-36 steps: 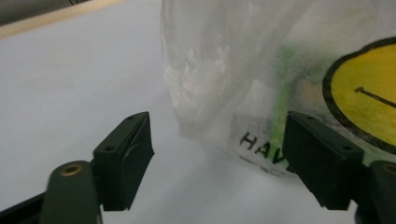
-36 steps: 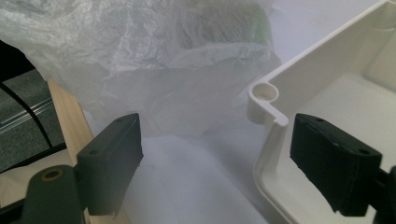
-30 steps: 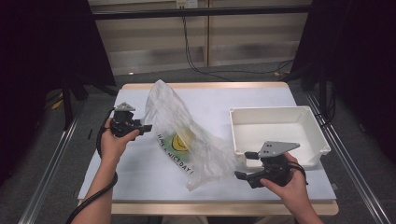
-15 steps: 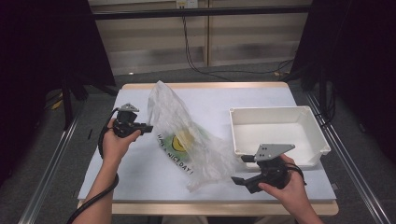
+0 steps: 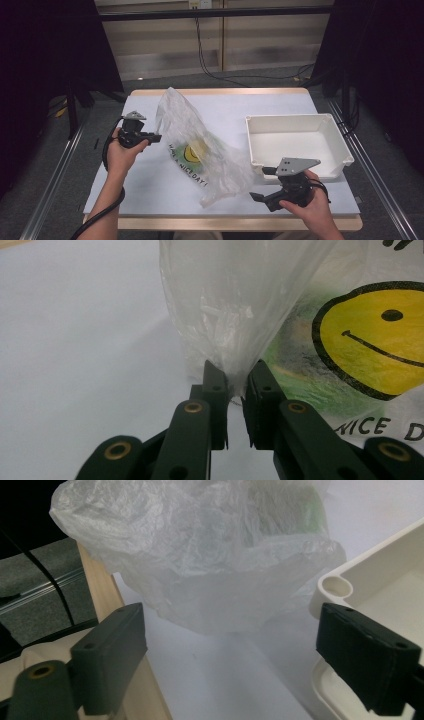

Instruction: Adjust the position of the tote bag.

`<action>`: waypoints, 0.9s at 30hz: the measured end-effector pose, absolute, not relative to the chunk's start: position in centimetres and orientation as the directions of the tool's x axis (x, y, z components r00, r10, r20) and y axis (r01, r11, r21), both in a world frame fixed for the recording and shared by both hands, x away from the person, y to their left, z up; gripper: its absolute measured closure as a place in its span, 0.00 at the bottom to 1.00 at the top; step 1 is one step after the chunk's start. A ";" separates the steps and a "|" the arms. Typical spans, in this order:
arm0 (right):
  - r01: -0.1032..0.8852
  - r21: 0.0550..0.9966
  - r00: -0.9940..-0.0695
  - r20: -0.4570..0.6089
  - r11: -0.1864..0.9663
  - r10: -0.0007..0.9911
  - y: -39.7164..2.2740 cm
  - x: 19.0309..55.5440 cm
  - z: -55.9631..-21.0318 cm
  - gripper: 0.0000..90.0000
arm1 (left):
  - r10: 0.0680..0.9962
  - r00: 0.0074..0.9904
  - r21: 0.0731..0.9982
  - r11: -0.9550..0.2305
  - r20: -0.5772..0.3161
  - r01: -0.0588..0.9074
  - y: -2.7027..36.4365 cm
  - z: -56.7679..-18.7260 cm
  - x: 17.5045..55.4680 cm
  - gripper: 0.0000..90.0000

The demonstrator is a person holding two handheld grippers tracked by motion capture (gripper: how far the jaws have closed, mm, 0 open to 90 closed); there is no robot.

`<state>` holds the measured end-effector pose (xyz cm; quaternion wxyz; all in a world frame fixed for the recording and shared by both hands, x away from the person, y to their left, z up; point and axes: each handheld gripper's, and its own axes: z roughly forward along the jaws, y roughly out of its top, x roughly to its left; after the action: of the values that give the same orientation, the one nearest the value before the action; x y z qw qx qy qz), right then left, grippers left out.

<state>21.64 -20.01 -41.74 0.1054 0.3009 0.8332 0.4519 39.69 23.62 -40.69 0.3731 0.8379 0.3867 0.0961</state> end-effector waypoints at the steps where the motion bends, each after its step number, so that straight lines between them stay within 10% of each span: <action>1: 0.400 0.819 -0.799 0.091 0.412 0.594 -19.9 21.6 -41.7 0.19 | 0.719 0.684 0.695 -0.430 -0.123 0.576 23.6 -40.6 39.6 0.92; 10: 0.418 0.824 -0.779 0.110 0.382 0.617 -20.1 23.9 -40.7 0.88 | 0.716 0.687 0.683 -0.439 -0.127 0.584 24.4 -41.0 38.7 0.94; 27: 0.476 0.798 -0.729 0.123 0.370 0.673 -21.2 31.3 -39.1 1.00 | 0.703 0.697 0.671 -0.450 -0.141 0.590 26.6 -41.9 35.7 0.95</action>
<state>31.31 -21.23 -39.06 0.1122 0.3505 0.8200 0.4383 35.73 26.60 -41.90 0.3601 0.8479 0.3812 0.0787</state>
